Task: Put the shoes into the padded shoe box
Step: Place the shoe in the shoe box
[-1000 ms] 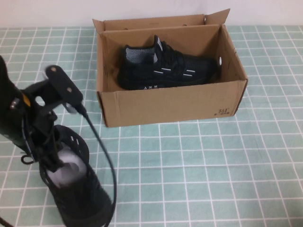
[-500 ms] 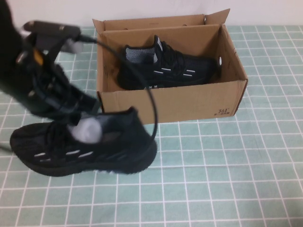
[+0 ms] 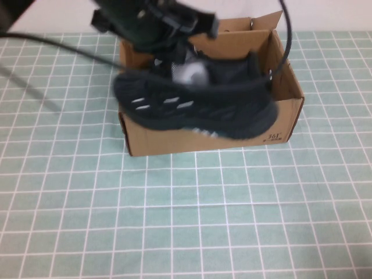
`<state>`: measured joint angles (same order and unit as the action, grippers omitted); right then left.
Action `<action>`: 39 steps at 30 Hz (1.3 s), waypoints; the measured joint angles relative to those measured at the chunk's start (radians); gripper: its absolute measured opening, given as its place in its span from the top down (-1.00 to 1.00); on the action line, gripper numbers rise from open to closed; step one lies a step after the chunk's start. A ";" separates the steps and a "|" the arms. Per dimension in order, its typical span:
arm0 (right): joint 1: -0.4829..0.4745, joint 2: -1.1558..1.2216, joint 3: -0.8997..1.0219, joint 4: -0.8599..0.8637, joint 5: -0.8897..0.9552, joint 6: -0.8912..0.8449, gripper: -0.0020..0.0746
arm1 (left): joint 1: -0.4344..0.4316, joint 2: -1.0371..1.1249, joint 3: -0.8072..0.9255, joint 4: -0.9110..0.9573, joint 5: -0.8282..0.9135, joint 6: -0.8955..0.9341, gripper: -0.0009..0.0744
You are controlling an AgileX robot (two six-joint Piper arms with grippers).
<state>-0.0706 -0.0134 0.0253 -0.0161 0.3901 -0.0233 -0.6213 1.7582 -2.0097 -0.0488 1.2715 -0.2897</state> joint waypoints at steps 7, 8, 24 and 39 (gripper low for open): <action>0.000 0.000 0.000 0.000 0.000 0.000 0.97 | 0.000 0.211 -0.268 0.000 -0.041 -0.087 0.97; 0.000 0.000 0.000 0.000 0.000 0.000 0.97 | 0.000 0.235 -0.299 0.000 -0.049 -0.099 0.97; 0.000 0.000 0.000 0.000 0.000 0.000 0.97 | 0.014 0.360 -0.374 0.049 -0.174 -0.185 0.97; 0.000 0.000 0.000 0.000 0.000 0.000 0.97 | 0.025 0.405 -0.374 0.049 -0.178 -0.188 0.97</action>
<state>-0.0706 -0.0134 0.0253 -0.0161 0.3901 -0.0233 -0.5959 2.1628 -2.3838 0.0000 1.0934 -0.4773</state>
